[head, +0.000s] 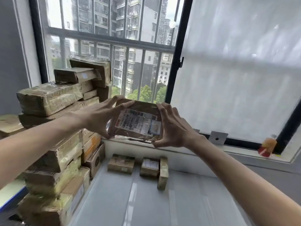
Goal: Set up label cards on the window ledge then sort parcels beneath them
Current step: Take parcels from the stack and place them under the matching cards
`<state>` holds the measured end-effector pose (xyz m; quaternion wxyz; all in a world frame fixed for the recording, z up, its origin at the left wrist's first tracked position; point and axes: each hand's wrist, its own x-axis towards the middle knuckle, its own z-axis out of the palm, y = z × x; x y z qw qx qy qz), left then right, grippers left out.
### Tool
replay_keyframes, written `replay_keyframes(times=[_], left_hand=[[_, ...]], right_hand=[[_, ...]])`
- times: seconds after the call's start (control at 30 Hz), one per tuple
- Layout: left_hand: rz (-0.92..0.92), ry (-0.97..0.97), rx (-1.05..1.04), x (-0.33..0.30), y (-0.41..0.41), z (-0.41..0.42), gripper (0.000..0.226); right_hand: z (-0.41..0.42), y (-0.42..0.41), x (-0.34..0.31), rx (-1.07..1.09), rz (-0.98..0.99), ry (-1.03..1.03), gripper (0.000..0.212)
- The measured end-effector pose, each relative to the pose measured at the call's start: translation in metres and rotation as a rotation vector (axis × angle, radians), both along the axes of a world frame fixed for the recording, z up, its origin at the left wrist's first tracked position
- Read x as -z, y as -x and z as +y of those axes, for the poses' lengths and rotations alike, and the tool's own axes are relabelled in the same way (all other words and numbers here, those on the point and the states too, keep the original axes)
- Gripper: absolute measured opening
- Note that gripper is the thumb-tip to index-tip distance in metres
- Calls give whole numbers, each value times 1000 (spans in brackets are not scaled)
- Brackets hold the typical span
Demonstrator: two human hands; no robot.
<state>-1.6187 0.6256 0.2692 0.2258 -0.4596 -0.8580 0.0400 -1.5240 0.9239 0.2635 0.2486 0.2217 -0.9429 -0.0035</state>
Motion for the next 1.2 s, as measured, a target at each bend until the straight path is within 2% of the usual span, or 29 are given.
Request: replay_keyframes(times=[0.17, 0.4, 0.53, 0.7, 0.93, 1.2], left_hand=[[-9, 15, -22, 11, -5, 30, 147], [-144, 93, -158, 28, -20, 56, 145], [-256, 175, -233, 73, -29, 69, 145], [-443, 203, -261, 134, -38, 76, 144], [-586, 225, -285, 173, -13, 61, 140], [-737, 362, -244, 232, 28, 34, 130]], right_hand=[[28, -6, 9, 5, -32, 0, 137], [49, -4, 31, 6, -140, 41, 138], [53, 0, 74, -43, -304, 50, 129], [39, 9, 131, -45, -445, 2, 129], [21, 36, 175, -14, -573, -11, 134], [-15, 77, 233, 17, -851, -101, 132]])
